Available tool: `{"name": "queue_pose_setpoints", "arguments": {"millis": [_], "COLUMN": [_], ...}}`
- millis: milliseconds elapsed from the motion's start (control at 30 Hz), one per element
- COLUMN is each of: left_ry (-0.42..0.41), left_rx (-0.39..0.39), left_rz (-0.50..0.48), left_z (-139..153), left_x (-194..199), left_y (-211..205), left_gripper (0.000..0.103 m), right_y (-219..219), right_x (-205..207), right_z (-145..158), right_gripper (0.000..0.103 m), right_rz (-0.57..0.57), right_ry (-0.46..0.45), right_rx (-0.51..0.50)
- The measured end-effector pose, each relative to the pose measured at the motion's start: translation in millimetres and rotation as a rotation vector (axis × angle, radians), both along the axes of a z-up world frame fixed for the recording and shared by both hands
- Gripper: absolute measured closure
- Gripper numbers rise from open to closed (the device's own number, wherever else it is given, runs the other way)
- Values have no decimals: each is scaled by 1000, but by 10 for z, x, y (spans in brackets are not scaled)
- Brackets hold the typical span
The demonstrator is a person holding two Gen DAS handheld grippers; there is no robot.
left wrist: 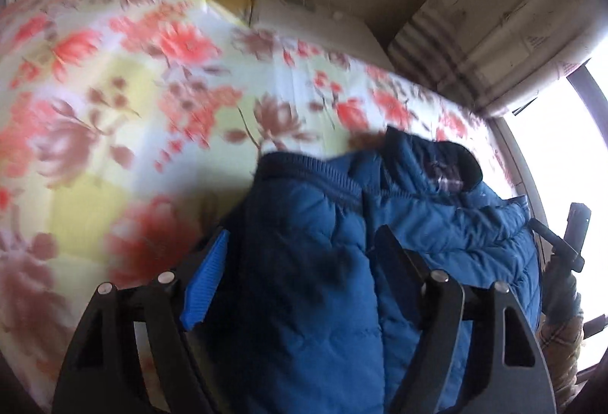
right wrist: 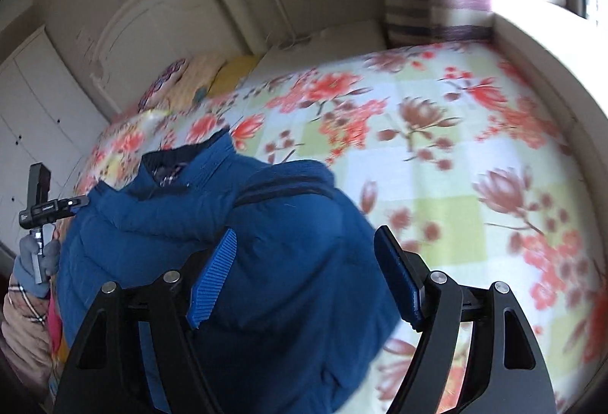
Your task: Fold large clothes
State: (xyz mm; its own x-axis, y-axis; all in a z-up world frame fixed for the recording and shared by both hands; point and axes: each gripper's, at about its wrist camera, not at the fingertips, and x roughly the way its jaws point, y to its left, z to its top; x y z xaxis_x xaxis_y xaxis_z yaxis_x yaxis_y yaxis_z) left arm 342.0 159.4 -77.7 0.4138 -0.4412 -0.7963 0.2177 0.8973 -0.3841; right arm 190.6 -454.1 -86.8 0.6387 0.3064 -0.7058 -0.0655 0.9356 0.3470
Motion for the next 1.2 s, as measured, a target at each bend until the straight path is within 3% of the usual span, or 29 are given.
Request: {"name": "queue_pose_setpoints", "arguments": {"millis": [67, 100, 133, 167, 200, 267, 400, 467, 533, 633, 700, 733, 767, 800, 900, 967, 1000, 1067, 1200], "left_ry": [20, 14, -14, -45, -92, -215, -368, -400, -379, -273, -162, -122, -109, -119, -169, -154, -145, -156, -267], "left_rx": [-1, 5, 11, 10, 2, 6, -41, -19, 39, 109, 186, 241, 274, 269, 264, 270, 259, 237, 215], "left_rz": [-18, -24, -23, -29, -34, -27, -23, 5, 47, 77, 91, 106, 109, 123, 171, 201, 215, 254, 318], "left_z": [-87, -107, -83, -31, 64, 357, 1048, 1303, 1356, 1024, 444, 120, -106, -185, -85, -117, -128, -81, 210], "left_x": [23, 22, -7, -68, -173, -481, -806, -694, -376, 95, 396, 468, 477, 458, 420, 440, 446, 408, 196], "left_y": [-62, -93, -113, -123, -130, -145, -132, -165, -255, -442, -573, -630, -663, -653, -571, -516, -481, -409, -305], "left_gripper": [30, 37, 57, 81, 90, 95, 95, 95, 94, 93, 92, 87, 75, 73, 65, 49, 46, 36, 33], "right_y": [72, 114, 161, 194, 250, 374, 525, 484, 450, 436, 448, 417, 388, 315, 198, 183, 165, 139, 52], "right_x": [22, 4, -33, -79, -181, -448, -825, -705, -452, 204, 522, 671, 708, 672, 622, 623, 611, 536, 290], "right_z": [-17, -17, 1, 39, 112, 341, 1037, 1311, 1410, 1009, 498, 69, -154, -282, -270, -246, -228, -167, 118], "right_gripper": [33, 40, 63, 78, 85, 92, 93, 93, 93, 93, 92, 91, 88, 87, 80, 40, 35, 30, 30], "right_rz": [24, 38, 56, 60, 62, 49, 27, -3, -39, -76, -89, -104, -112, -134, -163, -178, -184, -178, -225], "right_ry": [-5, -21, -45, -79, -134, -231, -391, -411, -390, -218, -76, 24, 55, 20, 7, 16, 14, -17, -101], "right_rx": [-22, -41, -60, -82, -119, -182, -246, -249, -255, -258, -291, -277, -240, -160, -114, -132, -127, -91, -89]}}
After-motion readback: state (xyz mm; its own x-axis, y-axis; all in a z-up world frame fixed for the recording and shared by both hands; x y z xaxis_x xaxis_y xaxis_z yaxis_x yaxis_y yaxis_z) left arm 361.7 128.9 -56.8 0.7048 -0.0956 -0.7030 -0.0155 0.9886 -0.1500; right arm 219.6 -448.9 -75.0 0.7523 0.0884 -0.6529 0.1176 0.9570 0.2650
